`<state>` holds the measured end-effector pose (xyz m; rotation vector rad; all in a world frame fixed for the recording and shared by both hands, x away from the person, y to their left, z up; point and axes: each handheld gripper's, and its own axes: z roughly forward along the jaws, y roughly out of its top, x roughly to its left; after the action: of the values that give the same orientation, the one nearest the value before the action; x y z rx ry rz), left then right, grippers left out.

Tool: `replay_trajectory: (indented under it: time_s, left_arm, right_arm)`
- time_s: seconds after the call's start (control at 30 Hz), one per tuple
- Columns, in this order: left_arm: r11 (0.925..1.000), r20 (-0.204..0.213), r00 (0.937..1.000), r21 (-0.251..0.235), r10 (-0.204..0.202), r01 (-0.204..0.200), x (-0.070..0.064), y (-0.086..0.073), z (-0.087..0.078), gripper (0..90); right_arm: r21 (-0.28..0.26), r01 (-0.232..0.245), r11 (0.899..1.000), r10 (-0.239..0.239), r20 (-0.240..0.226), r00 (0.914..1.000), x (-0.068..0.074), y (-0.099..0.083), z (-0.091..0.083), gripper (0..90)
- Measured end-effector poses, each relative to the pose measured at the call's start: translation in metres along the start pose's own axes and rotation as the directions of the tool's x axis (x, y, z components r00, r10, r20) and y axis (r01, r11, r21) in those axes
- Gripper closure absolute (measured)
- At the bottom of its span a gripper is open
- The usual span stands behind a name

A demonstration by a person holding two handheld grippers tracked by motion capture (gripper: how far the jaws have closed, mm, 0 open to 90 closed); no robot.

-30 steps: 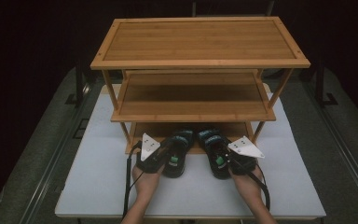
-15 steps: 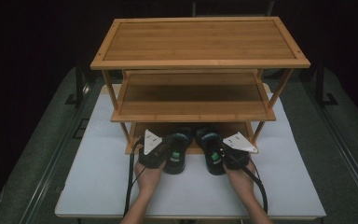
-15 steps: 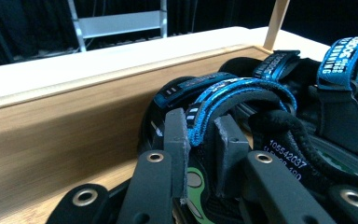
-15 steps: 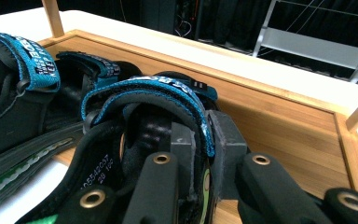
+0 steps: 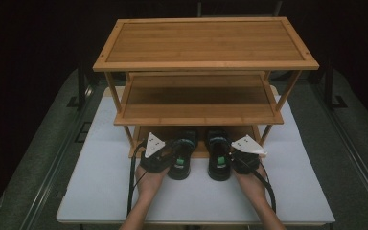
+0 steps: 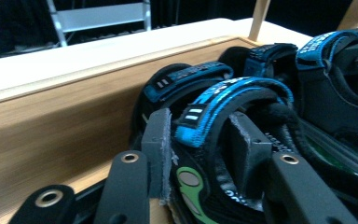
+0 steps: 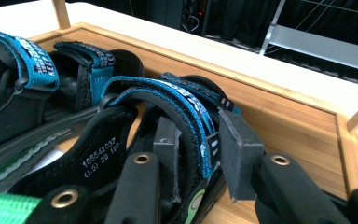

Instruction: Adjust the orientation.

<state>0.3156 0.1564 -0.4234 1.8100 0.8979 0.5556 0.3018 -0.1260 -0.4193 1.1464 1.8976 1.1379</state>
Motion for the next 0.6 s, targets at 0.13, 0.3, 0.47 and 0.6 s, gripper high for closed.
replay_trajectory:
  time_s: [0.13, 0.3, 0.47, 0.6]
  left_arm:
    - [1.0000, 0.009, 1.0000, 0.006, -0.003, 0.003, 0.000, 0.003, 0.000, 62.9]
    - [1.0000, 0.019, 0.9998, 0.002, 0.003, -0.003, -0.001, 0.004, -0.003, 57.5]
    - [0.9999, 0.031, 0.9994, -0.006, 0.015, -0.015, -0.001, 0.005, -0.008, 55.6]
    - [0.9994, 0.049, 0.9983, -0.018, 0.030, -0.029, -0.003, 0.009, -0.016, 53.9]
  right_arm:
    - [0.015, 0.001, 1.000, -0.001, -0.010, 0.9999, 0.000, 0.000, 0.001, 69.2]
    - [0.015, 0.005, 1.000, -0.005, -0.020, 0.9998, -0.002, 0.000, 0.001, 67.2]
    - [0.011, 0.012, 1.000, -0.012, -0.034, 0.9994, -0.002, 0.000, -0.003, 62.0]
    - [0.000, 0.011, 1.000, -0.011, -0.055, 0.9984, -0.004, 0.001, -0.010, 58.3]
